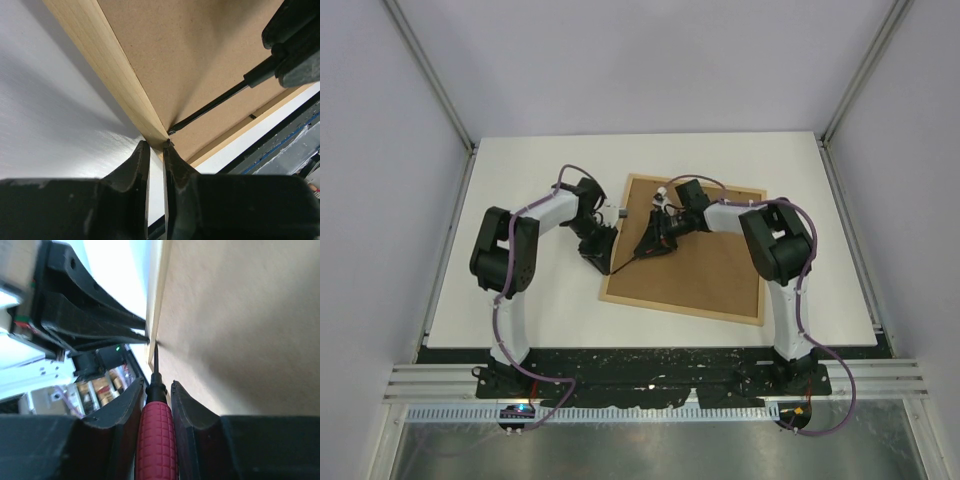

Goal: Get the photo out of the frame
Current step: Release the photo frame item from the photo frame.

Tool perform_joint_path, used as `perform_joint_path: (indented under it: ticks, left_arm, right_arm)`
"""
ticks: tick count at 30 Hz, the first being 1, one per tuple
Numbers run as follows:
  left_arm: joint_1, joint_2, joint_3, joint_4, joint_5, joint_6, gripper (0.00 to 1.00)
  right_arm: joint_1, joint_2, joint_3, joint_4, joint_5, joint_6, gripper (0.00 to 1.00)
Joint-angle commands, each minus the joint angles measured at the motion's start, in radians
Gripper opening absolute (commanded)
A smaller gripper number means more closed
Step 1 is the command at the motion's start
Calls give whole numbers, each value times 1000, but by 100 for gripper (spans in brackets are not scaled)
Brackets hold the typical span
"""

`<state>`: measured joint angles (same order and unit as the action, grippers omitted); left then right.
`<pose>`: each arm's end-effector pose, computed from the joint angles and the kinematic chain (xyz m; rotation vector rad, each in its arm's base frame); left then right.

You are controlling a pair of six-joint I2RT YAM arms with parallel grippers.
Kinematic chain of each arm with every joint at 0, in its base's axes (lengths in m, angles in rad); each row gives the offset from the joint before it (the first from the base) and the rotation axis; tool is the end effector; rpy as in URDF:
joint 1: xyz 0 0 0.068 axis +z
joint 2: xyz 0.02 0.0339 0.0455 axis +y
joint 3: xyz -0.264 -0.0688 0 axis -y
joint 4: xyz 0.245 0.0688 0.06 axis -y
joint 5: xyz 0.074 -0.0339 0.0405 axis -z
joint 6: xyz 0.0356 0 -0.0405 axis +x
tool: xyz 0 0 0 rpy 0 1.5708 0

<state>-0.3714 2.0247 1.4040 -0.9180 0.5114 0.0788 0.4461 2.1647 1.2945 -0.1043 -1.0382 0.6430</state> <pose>0.3415 -0.1517 0.1521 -0.6815 -2.9197 0.7824 0.3686 0.2103 0.1075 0.1959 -2.5945 -1.6604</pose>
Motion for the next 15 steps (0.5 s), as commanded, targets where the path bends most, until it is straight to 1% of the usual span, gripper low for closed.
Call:
perform_joint_path:
  ticks: [1,7,10,12,15]
  left_arm:
    - [-40,-29,-16,70,38,-27,0]
    - [-43,-37,-20,74,29,-36,0]
    - [-41,-37,-20,77,19,-36,0]
    - [-40,-40,-19,76,15,-33,0]
    - [-38,-49,-16,73,18,-30,13]
  right_arm:
    - [103,-101,127,-141,212,-20,8]
    - [177,-135,279,-305,401,-52,8]
    - [204,-149,327,-333,454,-60,8]
    - [198,-160,330,-343,466,-81,8]
    - [158,-177,290,-345,431,-124,8]
